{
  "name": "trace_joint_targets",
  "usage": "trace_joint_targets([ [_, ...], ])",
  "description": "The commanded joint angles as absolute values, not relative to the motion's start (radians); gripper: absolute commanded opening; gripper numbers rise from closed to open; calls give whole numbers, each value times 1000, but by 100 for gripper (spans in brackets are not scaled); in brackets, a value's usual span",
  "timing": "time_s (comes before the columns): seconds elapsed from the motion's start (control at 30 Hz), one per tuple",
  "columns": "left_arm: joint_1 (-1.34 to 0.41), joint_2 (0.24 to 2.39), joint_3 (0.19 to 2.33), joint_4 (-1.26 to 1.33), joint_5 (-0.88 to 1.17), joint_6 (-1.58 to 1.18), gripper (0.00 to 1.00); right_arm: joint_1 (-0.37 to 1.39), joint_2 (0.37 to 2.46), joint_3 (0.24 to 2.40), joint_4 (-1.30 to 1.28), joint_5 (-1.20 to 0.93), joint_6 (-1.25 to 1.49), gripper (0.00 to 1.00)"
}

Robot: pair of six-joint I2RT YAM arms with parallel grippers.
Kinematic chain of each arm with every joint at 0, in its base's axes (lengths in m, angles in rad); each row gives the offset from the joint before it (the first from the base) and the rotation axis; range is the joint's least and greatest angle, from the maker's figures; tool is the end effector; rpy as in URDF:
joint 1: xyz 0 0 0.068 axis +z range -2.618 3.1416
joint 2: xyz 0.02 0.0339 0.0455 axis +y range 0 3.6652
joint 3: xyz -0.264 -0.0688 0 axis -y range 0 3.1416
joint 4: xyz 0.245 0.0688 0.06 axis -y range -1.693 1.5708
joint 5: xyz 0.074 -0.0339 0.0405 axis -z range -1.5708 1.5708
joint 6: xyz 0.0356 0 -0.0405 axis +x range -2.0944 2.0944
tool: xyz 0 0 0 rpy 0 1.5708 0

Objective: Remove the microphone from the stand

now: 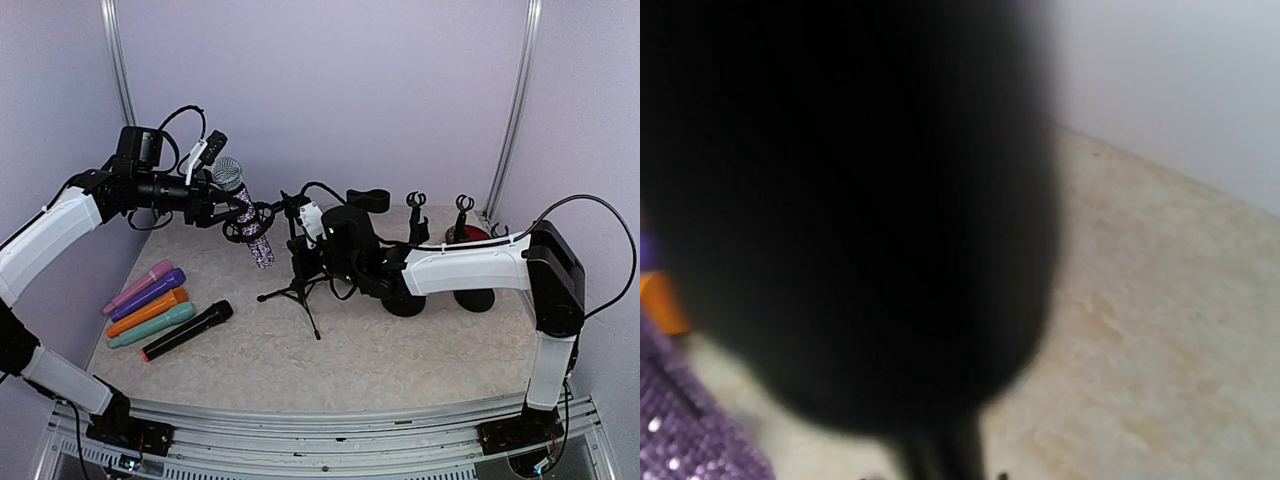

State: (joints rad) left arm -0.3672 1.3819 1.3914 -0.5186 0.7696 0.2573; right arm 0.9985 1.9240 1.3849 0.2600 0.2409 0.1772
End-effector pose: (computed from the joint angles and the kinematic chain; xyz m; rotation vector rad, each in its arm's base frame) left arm 0.2728 -0.1315 0.3866 1.0539 1.7358 -0.8626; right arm 0.2545 0.3794 0.2570 -0.5921 1.7886 0.5952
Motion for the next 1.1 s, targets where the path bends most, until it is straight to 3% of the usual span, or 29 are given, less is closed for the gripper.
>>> trace_joint_targets([
  [0.0, -403, 1385, 1476, -489, 746, 248, 61, 990, 1943, 1414, 259, 204, 145, 4],
  [0.23, -451, 1370, 1522, -492, 662, 240, 33, 988, 1930, 1381, 254, 168, 156, 0],
  [0.83, -460, 1325, 1674, -485, 671, 237, 28, 989, 1935, 1319, 244, 186, 136, 0],
  [1.07, -423, 1342, 1834, -529, 654, 249, 25, 988, 1932, 1285, 229, 211, 120, 0],
])
